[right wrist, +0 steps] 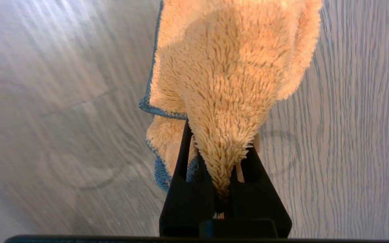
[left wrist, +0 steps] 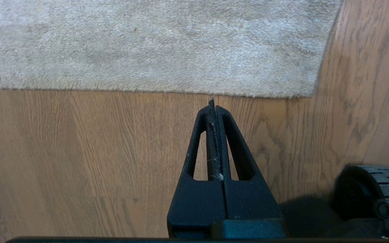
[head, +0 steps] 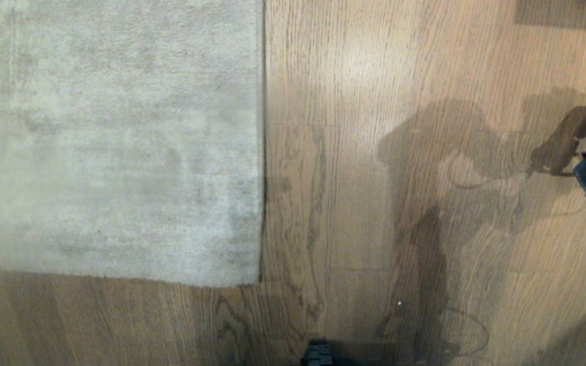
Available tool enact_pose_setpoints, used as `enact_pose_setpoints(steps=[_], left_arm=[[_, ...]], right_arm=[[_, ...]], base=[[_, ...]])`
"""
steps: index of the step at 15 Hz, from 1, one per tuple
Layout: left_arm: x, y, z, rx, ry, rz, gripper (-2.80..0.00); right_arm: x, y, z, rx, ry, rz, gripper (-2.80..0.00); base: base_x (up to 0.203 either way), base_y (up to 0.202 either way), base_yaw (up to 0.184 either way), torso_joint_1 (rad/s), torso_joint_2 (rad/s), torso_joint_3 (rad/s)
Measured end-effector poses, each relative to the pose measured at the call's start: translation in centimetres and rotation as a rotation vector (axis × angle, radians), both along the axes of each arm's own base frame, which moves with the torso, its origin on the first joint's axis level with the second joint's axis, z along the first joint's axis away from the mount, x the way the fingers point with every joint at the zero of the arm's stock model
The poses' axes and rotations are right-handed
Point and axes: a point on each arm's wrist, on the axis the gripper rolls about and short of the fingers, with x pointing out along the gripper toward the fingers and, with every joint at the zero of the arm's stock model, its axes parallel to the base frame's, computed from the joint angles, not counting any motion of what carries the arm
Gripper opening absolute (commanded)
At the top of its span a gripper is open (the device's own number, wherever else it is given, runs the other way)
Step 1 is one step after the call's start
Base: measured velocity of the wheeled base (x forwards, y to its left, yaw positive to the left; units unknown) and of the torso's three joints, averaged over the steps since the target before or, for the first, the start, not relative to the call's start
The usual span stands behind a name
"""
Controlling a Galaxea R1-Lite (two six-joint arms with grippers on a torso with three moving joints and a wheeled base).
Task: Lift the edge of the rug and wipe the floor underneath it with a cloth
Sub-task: Lift up the carpet
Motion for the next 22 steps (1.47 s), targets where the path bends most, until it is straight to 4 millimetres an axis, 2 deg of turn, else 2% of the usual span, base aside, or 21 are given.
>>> enact_pose_setpoints(steps=[4,10,16,22], left_arm=[[0.0,0.0,0.0,0.0,0.0,-0.001,-2.8],[0.0,0.0,0.0,0.0,0.0,-0.001,-2.8],[0.0,0.0,0.0,0.0,0.0,0.0,-2.8],[0.0,0.0,0.0,0.0,0.0,-0.001,-2.8]], right_arm=[[-2.2,1.8,0.5,-0.098,-0.016,0.003,-2.8],[-6.8,5.7,-0.5,-0.281,-0.025,0.021,-2.8],[-10.7,9.8,-3.2,-0.433,-0.028,0.07,-2.8],[-13.7,12.8,-6.8,-0.508,0.022,0.113,-2.8]], base=[[0.0,0.0,0.0,0.0,0.0,0.0],[0.0,0.0,0.0,0.0,0.0,0.0],[0.0,0.0,0.0,0.0,0.0,0.0],[0.0,0.0,0.0,0.0,0.0,0.0]])
